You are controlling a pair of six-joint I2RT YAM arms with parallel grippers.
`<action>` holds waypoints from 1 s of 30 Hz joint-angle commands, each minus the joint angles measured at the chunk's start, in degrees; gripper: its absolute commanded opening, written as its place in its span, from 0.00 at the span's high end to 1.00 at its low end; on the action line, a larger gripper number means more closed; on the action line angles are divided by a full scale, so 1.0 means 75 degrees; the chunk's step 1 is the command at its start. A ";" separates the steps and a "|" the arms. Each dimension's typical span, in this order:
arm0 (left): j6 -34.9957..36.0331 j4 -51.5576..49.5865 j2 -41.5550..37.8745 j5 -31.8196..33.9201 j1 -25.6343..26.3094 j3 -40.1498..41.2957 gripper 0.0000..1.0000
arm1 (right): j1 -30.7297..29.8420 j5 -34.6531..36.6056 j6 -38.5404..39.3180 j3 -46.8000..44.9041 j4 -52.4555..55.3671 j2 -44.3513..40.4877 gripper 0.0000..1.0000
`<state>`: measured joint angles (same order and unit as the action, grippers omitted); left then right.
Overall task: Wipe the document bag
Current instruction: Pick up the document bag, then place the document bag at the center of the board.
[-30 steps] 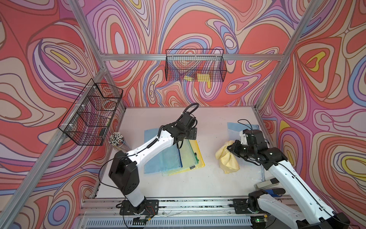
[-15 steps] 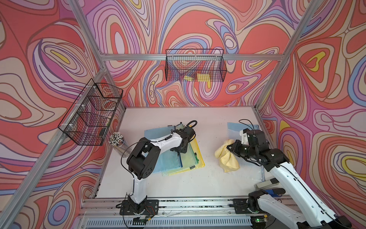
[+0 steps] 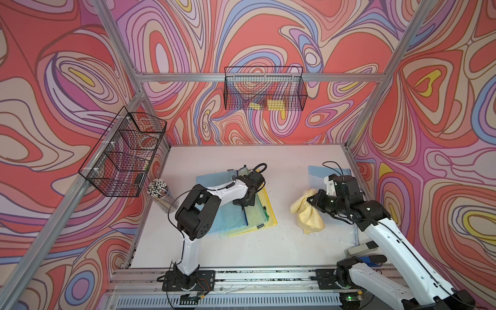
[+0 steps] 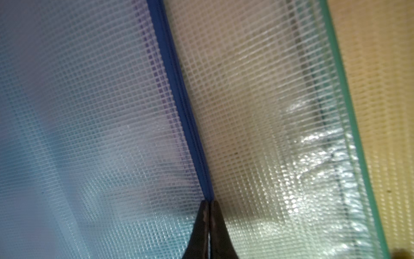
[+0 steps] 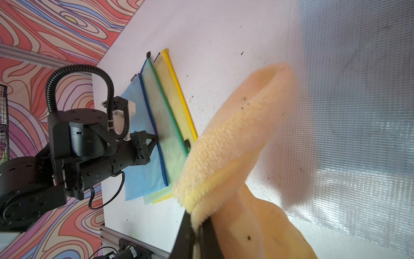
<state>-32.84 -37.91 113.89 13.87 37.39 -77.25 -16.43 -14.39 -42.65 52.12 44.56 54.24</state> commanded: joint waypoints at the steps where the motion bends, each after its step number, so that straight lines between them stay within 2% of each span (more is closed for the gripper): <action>1: -0.0054 -0.0360 -0.0326 -0.0110 -0.0060 -0.0092 1.00 | 0.0025 0.0031 0.0100 -0.0011 -0.0079 0.0046 1.00; 4: 0.0037 -0.0563 -0.1052 -0.0401 -0.0018 -0.0290 1.00 | 0.0024 0.0044 0.0111 -0.0046 -0.0125 0.0080 1.00; 7: 0.0276 -0.0604 -0.2045 -0.1219 0.0156 -0.0679 1.00 | 0.0034 0.0207 0.0156 -0.0037 -0.0063 0.0092 1.00; 10: 0.0450 0.0098 -0.2938 -0.2940 0.0297 -0.0977 1.00 | 0.0033 0.0573 0.0167 -0.0035 0.0014 0.0058 1.00; 12: 0.0124 0.1130 -0.3421 -0.4299 0.0312 -0.0840 1.00 | 0.0032 0.0673 0.0134 -0.0057 -0.0026 0.0066 1.00; 15: -0.0559 0.2766 -0.4037 -0.5477 0.0312 -0.0268 1.00 | 0.0035 0.0654 0.0067 -0.0058 -0.0124 0.0127 1.00; 19: -0.0672 0.3195 -0.4883 -0.4880 0.0301 0.0692 1.00 | 0.0028 0.0570 0.0067 -0.0049 -0.0152 0.0129 1.00; 21: -0.0538 0.2587 -0.5136 -0.4188 0.0251 0.1274 1.00 | 0.0032 0.0626 0.0086 -0.0013 -0.0107 0.0085 1.00; 25: -0.0731 0.1947 -0.5015 -0.3481 0.0054 0.2644 1.00 | 0.0025 0.0511 0.0231 0.0163 -0.0073 0.0109 1.00; 30: -0.1480 0.2890 -0.4841 -0.3128 0.0007 0.4607 1.00 | -0.0105 -0.0636 0.0107 0.0134 -0.0961 0.0472 1.00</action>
<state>-40.01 -18.13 77.47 -12.93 37.54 -46.70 -16.53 -13.85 -41.67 52.38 42.70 56.36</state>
